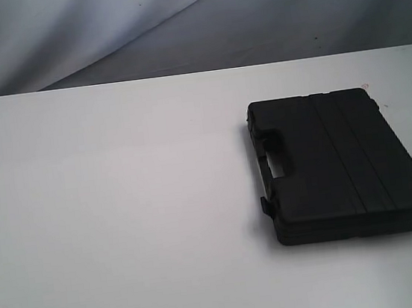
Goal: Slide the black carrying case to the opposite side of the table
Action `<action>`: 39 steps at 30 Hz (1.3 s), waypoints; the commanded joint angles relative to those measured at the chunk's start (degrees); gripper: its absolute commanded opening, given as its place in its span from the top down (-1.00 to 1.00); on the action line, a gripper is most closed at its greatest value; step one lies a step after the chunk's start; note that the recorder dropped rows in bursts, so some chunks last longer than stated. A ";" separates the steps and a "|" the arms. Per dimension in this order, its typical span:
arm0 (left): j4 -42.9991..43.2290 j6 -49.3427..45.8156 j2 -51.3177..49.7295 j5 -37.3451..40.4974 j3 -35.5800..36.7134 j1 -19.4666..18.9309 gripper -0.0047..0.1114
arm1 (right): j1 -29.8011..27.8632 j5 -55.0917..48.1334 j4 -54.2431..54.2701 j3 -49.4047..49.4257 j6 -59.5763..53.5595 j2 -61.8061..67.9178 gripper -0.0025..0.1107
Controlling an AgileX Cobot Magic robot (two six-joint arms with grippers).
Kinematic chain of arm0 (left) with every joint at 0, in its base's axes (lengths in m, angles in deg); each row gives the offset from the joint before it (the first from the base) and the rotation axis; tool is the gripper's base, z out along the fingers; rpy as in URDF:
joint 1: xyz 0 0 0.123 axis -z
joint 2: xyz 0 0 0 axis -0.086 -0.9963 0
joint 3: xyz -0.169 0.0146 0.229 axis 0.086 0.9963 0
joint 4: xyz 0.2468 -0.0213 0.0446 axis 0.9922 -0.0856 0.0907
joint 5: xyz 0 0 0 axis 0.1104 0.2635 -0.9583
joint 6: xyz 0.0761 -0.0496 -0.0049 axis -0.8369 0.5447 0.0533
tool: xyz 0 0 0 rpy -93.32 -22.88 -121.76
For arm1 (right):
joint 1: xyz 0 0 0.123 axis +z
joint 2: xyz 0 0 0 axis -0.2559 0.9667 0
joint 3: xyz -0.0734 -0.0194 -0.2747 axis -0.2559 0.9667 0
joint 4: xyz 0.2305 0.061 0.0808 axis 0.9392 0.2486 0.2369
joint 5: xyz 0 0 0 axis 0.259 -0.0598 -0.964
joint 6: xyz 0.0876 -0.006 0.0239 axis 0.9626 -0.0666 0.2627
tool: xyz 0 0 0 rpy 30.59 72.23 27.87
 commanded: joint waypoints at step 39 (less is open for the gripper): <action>-0.58 0.12 0.29 -0.12 0.26 -0.14 0.91 | 0.27 19.20 2.10 -7.44 2.73 -0.18 0.96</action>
